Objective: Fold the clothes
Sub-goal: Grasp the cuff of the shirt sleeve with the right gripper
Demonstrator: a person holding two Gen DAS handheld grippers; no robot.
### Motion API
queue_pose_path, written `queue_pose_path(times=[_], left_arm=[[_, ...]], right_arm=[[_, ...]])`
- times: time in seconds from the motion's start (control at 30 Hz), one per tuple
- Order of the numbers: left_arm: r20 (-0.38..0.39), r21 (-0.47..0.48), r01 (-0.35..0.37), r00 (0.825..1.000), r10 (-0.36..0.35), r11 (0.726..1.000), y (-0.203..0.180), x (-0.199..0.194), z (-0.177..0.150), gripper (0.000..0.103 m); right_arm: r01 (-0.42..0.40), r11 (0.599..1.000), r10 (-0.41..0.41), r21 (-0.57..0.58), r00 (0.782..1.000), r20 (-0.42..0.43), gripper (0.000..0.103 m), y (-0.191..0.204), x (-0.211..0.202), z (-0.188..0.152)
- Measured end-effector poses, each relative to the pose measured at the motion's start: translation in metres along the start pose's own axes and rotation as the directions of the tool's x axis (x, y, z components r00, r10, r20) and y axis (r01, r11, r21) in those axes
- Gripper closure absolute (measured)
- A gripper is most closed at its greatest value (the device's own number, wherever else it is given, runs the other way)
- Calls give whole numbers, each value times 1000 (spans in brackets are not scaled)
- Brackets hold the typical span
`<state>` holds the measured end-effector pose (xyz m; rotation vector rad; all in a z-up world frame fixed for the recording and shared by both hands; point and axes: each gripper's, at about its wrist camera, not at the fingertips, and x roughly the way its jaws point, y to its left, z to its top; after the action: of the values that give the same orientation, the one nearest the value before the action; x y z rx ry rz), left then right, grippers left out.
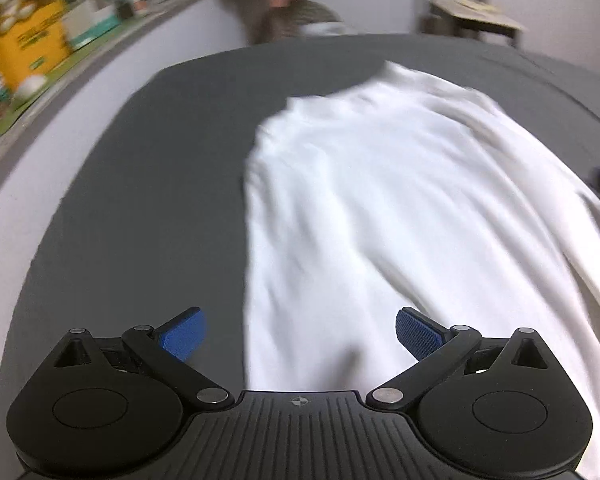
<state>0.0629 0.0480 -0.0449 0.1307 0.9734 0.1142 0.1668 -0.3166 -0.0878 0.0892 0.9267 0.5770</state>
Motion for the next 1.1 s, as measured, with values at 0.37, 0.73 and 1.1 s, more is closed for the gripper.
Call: queue_pose_path(times=[0.37, 0.73, 1.1], left_arm=[[137, 9, 159, 978, -159, 987, -7, -52, -55, 0], [177, 142, 281, 936, -303, 949, -27, -32, -57, 0], [182, 83, 287, 937, -297, 954, -21, -43, -61, 0]], right_arm=[[390, 921, -387, -4, 914, 120, 100, 6, 0, 22], [392, 882, -427, 262, 900, 89, 75, -78, -11, 40], [134, 934, -150, 333, 988, 23, 76, -53, -67, -55]])
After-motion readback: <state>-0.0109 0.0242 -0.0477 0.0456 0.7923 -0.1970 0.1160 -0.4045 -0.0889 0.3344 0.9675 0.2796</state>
